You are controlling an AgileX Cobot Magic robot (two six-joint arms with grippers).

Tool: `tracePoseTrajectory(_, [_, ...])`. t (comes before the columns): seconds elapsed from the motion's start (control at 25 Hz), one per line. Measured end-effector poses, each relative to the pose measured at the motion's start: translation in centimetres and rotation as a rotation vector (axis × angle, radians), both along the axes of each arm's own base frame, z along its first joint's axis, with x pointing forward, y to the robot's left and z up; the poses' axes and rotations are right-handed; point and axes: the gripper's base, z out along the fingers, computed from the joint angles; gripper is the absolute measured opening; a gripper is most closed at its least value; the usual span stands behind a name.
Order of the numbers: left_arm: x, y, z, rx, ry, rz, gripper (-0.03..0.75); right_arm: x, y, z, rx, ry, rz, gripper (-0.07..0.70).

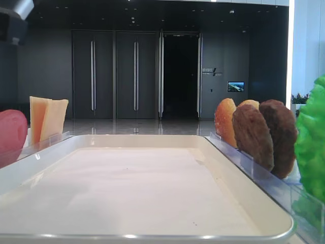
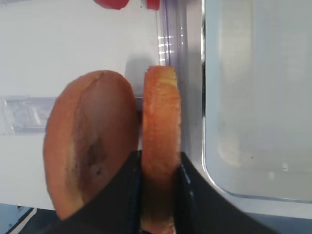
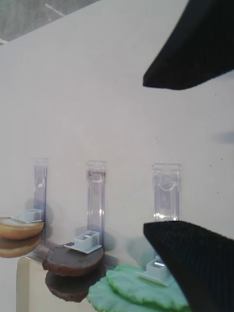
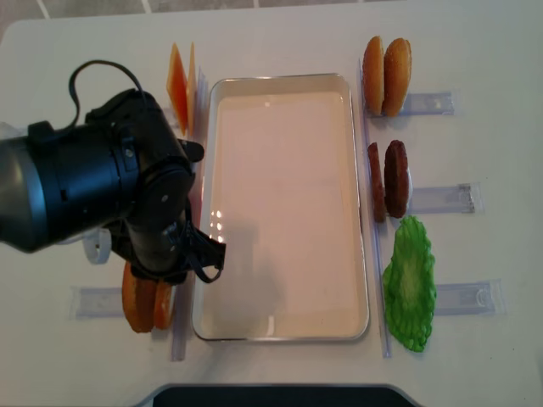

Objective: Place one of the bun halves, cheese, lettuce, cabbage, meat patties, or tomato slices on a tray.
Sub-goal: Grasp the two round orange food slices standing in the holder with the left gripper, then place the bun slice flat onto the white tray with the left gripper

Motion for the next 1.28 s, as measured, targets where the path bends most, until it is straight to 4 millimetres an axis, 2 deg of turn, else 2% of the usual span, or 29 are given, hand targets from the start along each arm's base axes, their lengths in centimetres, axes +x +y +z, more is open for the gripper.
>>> tracePoseTrajectory(0.16, [-0.6, 0.5, 1.6, -0.037, -0.028, 0.01, 0.13, 0.0, 0.0, 0.0, 0.0, 0.0, 0.0, 0.555])
tracePoseTrajectory(0.44, [-1.9, 2.0, 6.3, -0.124, -0.126, 0.028, 0.129, 0.0, 0.0, 0.0, 0.0, 0.0, 0.0, 0.555])
tracePoseTrajectory(0.64, [-2.8, 3.0, 8.2, -0.173, -0.187, 0.029, 0.128, 0.0, 0.0, 0.0, 0.0, 0.0, 0.0, 0.555])
tracePoseTrajectory(1.0, [-3.0, 3.3, 8.6, -0.187, -0.204, 0.036, 0.126, 0.0, 0.0, 0.0, 0.0, 0.0, 0.0, 0.555])
tracePoseTrajectory(1.28, [-2.6, 1.9, 8.8, -0.339, -0.25, 0.028, 0.126, 0.0, 0.0, 0.0, 0.0, 0.0, 0.0, 0.555])
